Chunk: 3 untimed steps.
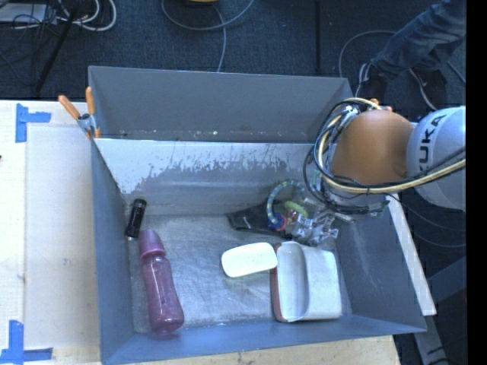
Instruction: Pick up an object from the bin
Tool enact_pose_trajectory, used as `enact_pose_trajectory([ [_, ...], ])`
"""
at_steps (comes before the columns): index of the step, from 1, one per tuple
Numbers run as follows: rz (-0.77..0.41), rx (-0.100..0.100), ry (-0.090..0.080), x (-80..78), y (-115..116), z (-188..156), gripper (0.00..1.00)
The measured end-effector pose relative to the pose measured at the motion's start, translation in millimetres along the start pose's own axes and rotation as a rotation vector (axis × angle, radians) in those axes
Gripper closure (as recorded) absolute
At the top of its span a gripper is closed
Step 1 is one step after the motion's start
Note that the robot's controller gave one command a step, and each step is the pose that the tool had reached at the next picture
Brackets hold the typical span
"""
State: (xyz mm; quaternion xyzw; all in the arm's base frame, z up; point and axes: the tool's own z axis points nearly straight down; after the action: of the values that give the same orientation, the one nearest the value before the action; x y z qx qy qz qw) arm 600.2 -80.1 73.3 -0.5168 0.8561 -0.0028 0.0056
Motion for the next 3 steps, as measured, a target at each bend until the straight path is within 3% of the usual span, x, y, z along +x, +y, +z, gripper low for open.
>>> enact_pose_trajectory([
  [1, 0.001, 0.000, 0.000, 0.0, 0, 0, 1.00],
  [2, -0.051, -0.009, 0.003, 0.9, 51, -13, 1.00],
  [3, 0.033, -0.012, 0.006, -13.2, 75, -23, 1.00],
])
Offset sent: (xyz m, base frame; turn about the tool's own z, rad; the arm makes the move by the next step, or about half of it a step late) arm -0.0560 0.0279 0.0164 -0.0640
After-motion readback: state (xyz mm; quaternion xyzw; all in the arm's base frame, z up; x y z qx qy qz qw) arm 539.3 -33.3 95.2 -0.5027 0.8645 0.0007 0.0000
